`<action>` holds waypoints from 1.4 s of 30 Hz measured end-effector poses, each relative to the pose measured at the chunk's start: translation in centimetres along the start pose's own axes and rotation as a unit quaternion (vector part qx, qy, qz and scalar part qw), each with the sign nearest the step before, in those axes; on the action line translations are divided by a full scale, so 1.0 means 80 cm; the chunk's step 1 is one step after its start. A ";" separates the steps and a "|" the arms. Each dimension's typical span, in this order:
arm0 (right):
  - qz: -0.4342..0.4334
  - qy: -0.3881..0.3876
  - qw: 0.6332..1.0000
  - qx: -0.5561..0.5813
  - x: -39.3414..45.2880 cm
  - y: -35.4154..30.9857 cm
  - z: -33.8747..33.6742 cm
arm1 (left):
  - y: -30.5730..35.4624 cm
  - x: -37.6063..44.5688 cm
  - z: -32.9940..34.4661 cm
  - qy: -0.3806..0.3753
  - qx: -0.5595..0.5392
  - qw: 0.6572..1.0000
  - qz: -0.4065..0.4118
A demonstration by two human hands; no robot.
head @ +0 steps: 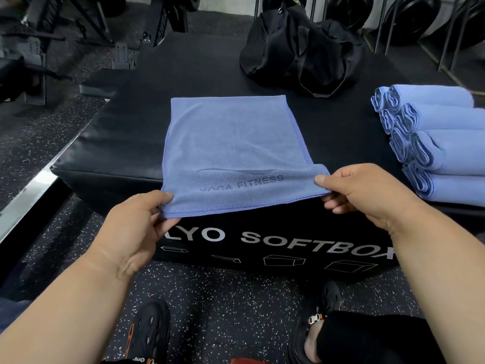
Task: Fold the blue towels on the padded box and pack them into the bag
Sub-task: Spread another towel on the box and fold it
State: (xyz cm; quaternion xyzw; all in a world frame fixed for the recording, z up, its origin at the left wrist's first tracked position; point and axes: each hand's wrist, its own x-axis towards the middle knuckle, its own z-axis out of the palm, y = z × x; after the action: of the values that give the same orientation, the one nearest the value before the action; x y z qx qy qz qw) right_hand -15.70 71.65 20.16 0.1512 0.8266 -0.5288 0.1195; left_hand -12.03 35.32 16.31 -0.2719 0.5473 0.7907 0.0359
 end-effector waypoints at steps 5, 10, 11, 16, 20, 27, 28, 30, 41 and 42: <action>0.004 0.013 1.000 -0.007 -0.001 -0.002 0.003 | -0.002 -0.004 0.004 0.007 0.021 1.000 0.015; -0.010 0.033 0.999 -0.033 -0.002 -0.003 0.009 | -0.006 -0.004 0.003 0.004 0.049 0.998 0.047; -0.013 0.039 0.999 -0.034 -0.002 -0.003 0.011 | -0.007 -0.002 0.002 0.009 0.051 0.997 0.051; -0.026 0.053 0.998 -0.021 -0.004 -0.002 0.012 | -0.014 -0.001 0.001 0.007 0.015 0.999 0.037; -0.026 0.036 0.999 0.001 -0.004 0.000 0.010 | -0.024 -0.002 -0.002 -0.008 0.041 0.999 0.011; -0.036 0.030 0.999 0.004 -0.002 0.003 0.011 | -0.042 0.019 -0.011 0.011 0.117 0.993 0.001; -0.037 0.030 0.999 0.006 -0.002 0.003 0.011 | -0.045 0.022 -0.011 0.014 0.127 0.992 0.002; -0.037 0.030 0.999 0.008 -0.001 0.004 0.010 | -0.050 0.027 -0.010 0.011 0.144 0.990 0.002; -0.028 0.028 0.999 0.015 0.003 0.005 0.009 | -0.066 0.045 0.007 0.031 0.163 0.986 0.012; -0.027 0.026 0.999 0.018 0.003 0.005 0.008 | -0.066 0.045 0.009 0.041 0.161 0.986 0.015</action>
State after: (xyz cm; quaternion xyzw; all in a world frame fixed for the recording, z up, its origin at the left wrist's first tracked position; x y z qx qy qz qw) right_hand -15.74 71.24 19.43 0.1443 0.8238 -0.5423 0.0806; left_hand -13.51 37.19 10.36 -0.2868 0.6727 0.6806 0.0448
